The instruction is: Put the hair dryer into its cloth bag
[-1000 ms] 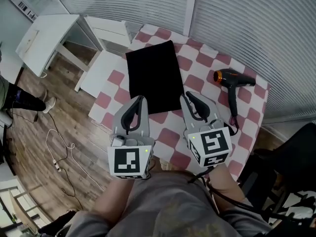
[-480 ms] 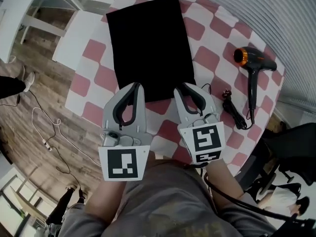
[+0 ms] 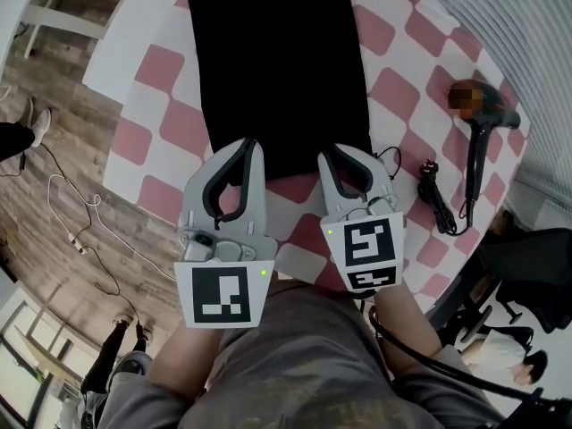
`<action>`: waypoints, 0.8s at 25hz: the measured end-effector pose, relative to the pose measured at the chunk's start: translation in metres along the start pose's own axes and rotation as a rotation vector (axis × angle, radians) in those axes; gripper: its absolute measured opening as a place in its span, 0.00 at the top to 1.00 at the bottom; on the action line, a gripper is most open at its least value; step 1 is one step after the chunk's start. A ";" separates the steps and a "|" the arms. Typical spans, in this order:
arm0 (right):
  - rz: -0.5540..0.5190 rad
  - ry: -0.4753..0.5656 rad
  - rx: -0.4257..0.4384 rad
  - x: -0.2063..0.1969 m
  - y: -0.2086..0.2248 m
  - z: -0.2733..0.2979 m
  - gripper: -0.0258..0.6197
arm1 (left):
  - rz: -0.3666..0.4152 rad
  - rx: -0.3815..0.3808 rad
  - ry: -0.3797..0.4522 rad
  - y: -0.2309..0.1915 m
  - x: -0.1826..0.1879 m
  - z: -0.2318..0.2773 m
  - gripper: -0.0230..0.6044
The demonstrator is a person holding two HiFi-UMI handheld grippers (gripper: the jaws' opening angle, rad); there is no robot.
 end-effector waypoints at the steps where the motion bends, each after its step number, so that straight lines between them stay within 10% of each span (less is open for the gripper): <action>1: -0.002 0.000 0.001 -0.001 0.000 0.000 0.86 | 0.002 -0.001 0.000 0.000 0.000 0.000 0.96; 20: 0.031 0.276 -0.022 0.089 0.017 -0.062 0.91 | 0.180 -0.097 0.120 0.018 0.061 -0.029 0.87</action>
Point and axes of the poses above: the fingertips, and each gripper's own axes: z forward along the fingers, y to its right, x out of its top, the point moved 7 cm from there along -z, backward along the fingers, and after that the axes turned 6 degrees about -x, right-handed, at the moved point
